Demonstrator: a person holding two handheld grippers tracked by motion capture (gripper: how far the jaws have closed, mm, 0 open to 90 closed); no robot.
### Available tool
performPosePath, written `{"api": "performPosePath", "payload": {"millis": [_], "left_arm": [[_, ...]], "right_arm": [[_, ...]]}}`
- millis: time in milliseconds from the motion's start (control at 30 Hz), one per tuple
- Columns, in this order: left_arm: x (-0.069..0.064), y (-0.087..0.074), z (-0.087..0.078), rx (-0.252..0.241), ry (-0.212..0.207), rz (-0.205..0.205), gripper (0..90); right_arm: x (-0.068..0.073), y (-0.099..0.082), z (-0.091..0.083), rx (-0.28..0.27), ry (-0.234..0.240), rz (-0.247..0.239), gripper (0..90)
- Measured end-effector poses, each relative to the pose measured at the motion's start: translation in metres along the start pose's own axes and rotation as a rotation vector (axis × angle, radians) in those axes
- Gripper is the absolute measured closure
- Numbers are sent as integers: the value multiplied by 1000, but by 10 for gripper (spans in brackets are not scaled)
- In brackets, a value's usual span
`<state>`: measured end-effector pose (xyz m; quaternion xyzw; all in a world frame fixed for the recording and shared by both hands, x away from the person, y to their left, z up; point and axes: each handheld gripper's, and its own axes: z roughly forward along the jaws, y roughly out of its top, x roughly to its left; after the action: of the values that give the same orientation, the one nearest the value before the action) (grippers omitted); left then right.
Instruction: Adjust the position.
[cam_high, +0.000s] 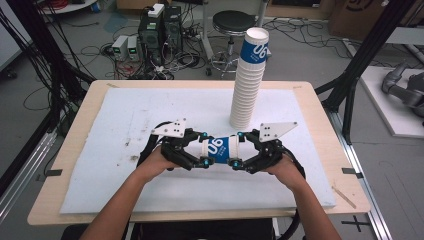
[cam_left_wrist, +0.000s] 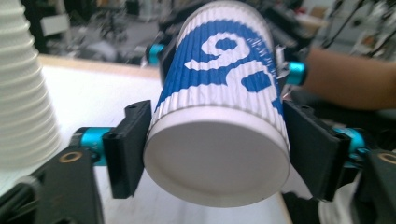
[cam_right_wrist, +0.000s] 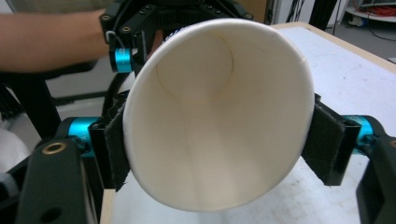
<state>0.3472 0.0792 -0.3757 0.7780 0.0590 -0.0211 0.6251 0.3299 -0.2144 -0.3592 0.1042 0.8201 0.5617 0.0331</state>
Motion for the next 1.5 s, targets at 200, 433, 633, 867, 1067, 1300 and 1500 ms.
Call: {"api": "performPosePath", "payload": {"millis": [200, 433, 633, 867, 1067, 1300, 1500], "left_arm": [[-3, -1, 5, 70, -14, 53, 285], [2, -4, 2, -24, -26, 18, 295], [1, -5, 4, -6, -17, 20, 295], [-6, -2, 11, 119, 91, 53, 169], [-6, -4, 15, 137, 27, 71, 290], [0, -7, 11, 33, 20, 12, 295], [-3, -7, 13, 66, 52, 42, 287]], "right_arm": [[1, 3, 1, 38, 11, -6, 234], [0, 3, -1, -115, -9, 103, 178], [-1, 3, -1, -100, -5, 80, 201], [0, 5, 1, 12, -23, 43, 229], [2, 8, 6, 15, -8, 53, 214], [1, 8, 2, -104, -44, 112, 187], [2, 9, 2, -68, -46, 83, 220]]}}
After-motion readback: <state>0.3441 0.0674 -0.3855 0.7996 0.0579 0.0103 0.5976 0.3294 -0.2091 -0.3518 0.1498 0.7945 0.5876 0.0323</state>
